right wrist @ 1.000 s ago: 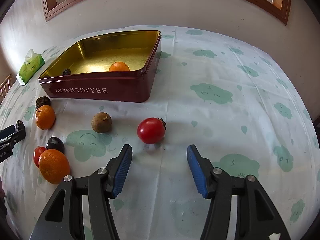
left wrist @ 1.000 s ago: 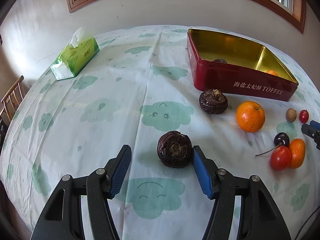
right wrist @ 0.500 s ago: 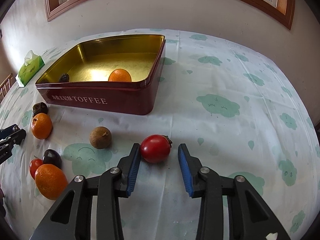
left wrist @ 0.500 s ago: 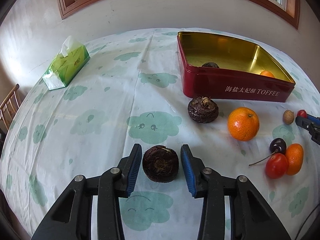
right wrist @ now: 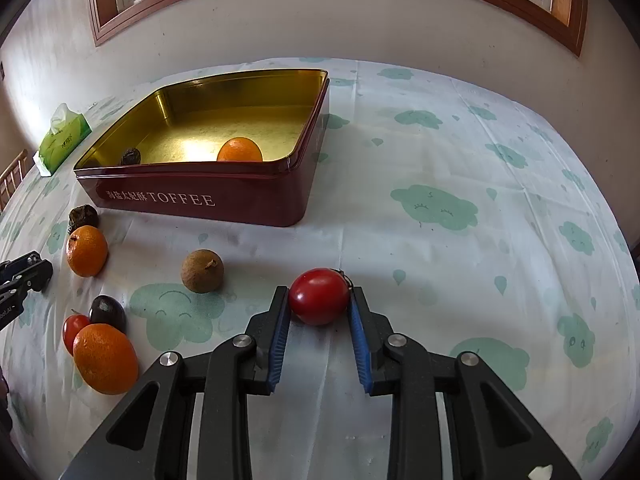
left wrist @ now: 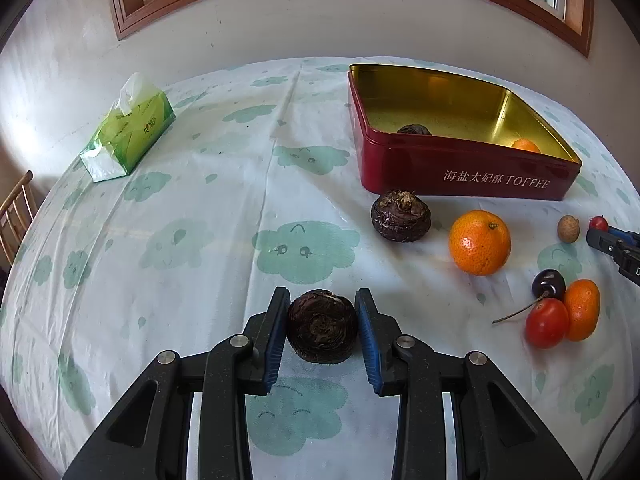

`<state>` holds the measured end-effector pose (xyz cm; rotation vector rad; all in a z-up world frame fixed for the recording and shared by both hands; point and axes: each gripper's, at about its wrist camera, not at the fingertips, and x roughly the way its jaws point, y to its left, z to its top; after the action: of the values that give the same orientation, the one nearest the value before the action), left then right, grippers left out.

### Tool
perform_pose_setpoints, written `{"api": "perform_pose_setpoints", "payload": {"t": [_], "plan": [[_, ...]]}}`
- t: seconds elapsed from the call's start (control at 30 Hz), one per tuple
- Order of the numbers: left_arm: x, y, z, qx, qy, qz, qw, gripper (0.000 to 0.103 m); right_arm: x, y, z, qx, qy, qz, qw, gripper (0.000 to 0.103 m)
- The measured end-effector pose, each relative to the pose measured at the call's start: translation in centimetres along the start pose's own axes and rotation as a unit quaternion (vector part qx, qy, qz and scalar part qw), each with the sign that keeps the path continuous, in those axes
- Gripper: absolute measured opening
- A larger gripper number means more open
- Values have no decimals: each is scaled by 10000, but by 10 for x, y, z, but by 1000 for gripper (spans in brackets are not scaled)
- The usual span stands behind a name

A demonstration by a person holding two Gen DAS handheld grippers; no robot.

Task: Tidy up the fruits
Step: 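Carry the taro in the left tool and tomato in the right tool over the tin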

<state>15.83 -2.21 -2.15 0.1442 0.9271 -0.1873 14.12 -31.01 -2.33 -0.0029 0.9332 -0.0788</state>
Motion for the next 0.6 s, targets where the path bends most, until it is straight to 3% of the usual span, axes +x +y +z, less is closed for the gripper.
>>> {"api": "perform_pose_setpoints", "payload": {"t": [0.37, 0.6], "plan": [[-13, -10, 22, 81, -263, -149, 9995, 34, -13, -3, 5, -36, -100, -44, 9999, 27], [-27, -19, 48, 161, -539, -303, 9980, 34, -36, 1, 24, -151, -378, 15, 9992, 27]]}}
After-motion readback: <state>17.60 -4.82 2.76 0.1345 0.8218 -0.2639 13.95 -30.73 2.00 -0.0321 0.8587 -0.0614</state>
